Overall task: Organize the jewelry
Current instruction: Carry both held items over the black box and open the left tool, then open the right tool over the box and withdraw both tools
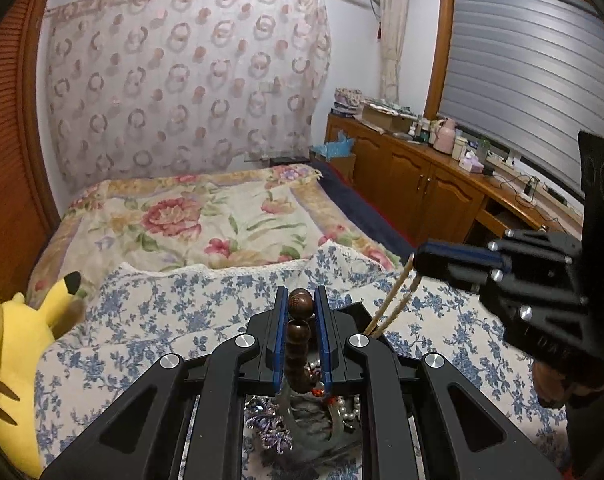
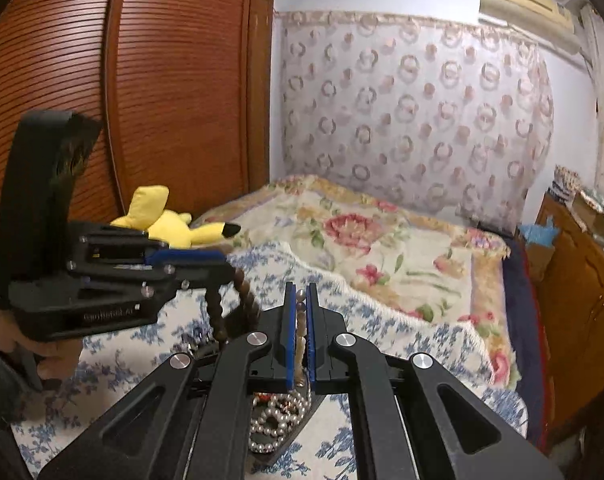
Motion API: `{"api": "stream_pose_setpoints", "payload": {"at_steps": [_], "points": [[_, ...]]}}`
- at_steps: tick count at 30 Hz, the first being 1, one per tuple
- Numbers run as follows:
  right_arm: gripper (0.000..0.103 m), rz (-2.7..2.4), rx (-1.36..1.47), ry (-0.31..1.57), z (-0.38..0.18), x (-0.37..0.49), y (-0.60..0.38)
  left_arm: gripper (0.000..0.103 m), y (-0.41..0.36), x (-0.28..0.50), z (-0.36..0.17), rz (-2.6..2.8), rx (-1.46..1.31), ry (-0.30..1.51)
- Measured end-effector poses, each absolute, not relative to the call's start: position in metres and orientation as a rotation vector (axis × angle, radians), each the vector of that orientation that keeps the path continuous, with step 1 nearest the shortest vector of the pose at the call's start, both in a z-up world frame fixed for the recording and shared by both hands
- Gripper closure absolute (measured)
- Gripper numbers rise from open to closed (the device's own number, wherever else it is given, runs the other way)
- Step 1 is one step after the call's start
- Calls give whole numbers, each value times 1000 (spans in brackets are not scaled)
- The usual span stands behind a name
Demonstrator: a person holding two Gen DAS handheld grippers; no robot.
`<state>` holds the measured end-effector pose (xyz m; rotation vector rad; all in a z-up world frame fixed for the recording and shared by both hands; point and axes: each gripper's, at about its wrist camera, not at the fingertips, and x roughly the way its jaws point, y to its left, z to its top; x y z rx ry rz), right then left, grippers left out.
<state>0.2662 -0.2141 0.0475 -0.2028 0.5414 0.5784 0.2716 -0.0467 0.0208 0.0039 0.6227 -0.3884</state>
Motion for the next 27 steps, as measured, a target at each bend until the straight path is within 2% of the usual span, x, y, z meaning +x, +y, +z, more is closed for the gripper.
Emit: {"api": "stream_pose_setpoints", "payload": {"at_steps": [12,17,27], "points": [[97,584,-181,610,23,272,-216,90,-51,279,13,-379,8,634],[96,581,-173,618,20,267,-217,77,-46,276,15,-370,9,624],[96,570,-163,628,17,237,-222,75,-35,236,15,-353,26,608]]}}
